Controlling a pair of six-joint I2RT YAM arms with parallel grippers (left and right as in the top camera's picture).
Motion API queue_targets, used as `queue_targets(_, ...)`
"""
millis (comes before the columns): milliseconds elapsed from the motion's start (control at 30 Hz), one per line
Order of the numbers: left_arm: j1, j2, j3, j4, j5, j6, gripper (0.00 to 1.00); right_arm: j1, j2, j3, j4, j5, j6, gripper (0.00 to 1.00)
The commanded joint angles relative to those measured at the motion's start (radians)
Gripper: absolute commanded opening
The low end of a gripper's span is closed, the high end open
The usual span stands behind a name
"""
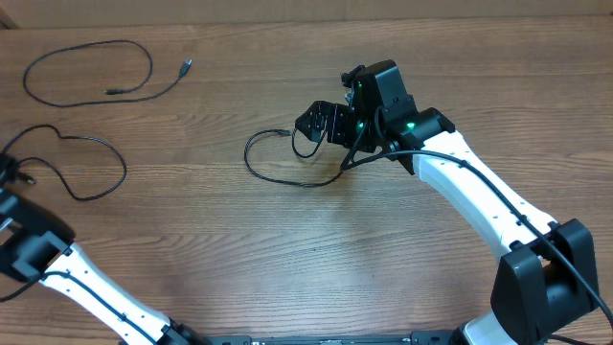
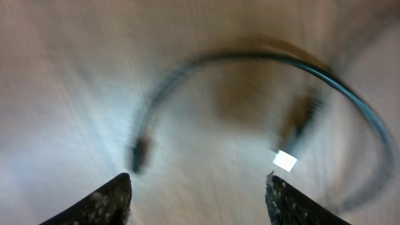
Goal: Untangle cables
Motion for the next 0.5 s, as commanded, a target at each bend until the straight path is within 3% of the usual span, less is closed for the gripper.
queue_targets(0,0.039,0.011,0.026,-0.001,-0.045,-0.013,0.58,0.001,-0.023,0.002,0.01,0.01,-0.003,1.0)
queue_targets(100,0.055,0.011,0.025,0.006,-0.014,-0.012,0.27,0.001,-0.023,0.002,0.018,0.01,-0.003,1.0)
queue_targets(133,0.057,0.013,0.025,0.009,-0.002,-0.011,0.27,0.001,-0.023,0.002,0.021,0.01,-0.003,1.0)
queue_targets(267,0.061,0.022,0.025,0.019,0.032,-0.008,0.38,0.001,-0.023,0.002,0.023,0.01,-0.003,1.0)
queue_targets(333,0.061,0.029,0.016,0.023,0.032,-0.009,0.61,0.001,-0.023,0.002,0.022,0.01,-0.003,1.0)
queue_targets(467,0.063,0.032,-0.027,0.049,0.032,-0.005,0.73,0.001,-0.023,0.002,0.022,0.01,-0.003,1.0)
